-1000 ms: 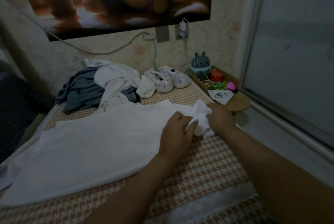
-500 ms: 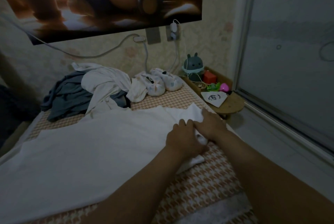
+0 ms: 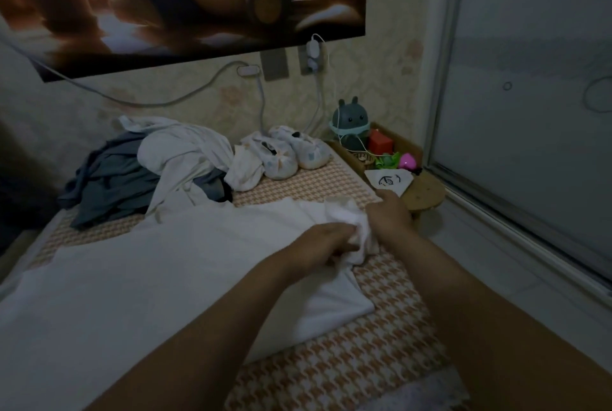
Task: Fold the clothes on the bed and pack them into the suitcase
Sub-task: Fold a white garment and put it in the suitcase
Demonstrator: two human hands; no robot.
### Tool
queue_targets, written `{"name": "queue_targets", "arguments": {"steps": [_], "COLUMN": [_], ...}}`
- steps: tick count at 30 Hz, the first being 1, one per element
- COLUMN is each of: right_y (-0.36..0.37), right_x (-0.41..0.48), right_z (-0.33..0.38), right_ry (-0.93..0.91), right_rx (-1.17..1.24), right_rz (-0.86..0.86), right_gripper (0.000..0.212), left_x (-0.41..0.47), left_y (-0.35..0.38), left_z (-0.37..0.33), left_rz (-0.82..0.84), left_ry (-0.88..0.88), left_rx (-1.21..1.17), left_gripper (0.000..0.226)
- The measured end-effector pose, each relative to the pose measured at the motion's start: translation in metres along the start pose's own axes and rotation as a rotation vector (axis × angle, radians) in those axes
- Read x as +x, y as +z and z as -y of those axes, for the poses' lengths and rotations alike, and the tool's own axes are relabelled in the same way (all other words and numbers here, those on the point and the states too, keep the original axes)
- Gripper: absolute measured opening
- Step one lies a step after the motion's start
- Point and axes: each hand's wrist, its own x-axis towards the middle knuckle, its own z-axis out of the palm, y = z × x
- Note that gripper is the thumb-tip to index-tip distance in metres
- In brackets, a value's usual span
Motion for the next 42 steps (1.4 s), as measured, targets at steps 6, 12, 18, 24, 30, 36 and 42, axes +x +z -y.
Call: {"name": "queue_targets", "arguments": {"steps": [6, 12, 18, 24, 30, 36, 42], "right_y": [-0.008, -0.017, -0.028, -0.029, -0.026, -0.019, 0.001], "right_x": [-0.006, -0.002, 0.01, 0.01, 0.011, -0.008, -0.054], "right_z": [-0.017, -0.029, -0.032, -0.042, -0.025, 0.015, 0.068], "right_ry": [0.008, 0.0, 0.042, -0.118, -0.137, -0.227, -0.264], "right_rx": [-0.393, -0.459, -0.427, -0.377, -0.274, -0.127, 0.102], "right_rz": [0.197, -0.075, -0.028, 0.098, 0.199, 0.289, 0.715], "right_gripper": [0.05, 0.031, 0.032, 0.034, 0.038, 0.018, 0.011], "left_x": [0.045, 0.103, 0.146, 0.173, 0.154, 0.084, -0.002], "left_y": [-0.018, -0.019, -0.005, 0.009, -0.02, -0.092, -0.169], "left_z": [0.01, 0.018, 0.012, -0.009, -0.045, -0.045, 0.023], "left_rz": [-0.424, -0.12, -0.102, 0.015, -0.157, -0.316, -0.235], "left_ry": [0.254, 0.231, 0.205, 0.115, 0.279, 0.364, 0.151], "left_rx": [0.416, 0.752, 0.965, 1.15, 0.887, 0.476, 0.82], "left_gripper": [0.034, 0.05, 0.053, 0.062, 0.025, 0.022, 0.054]}}
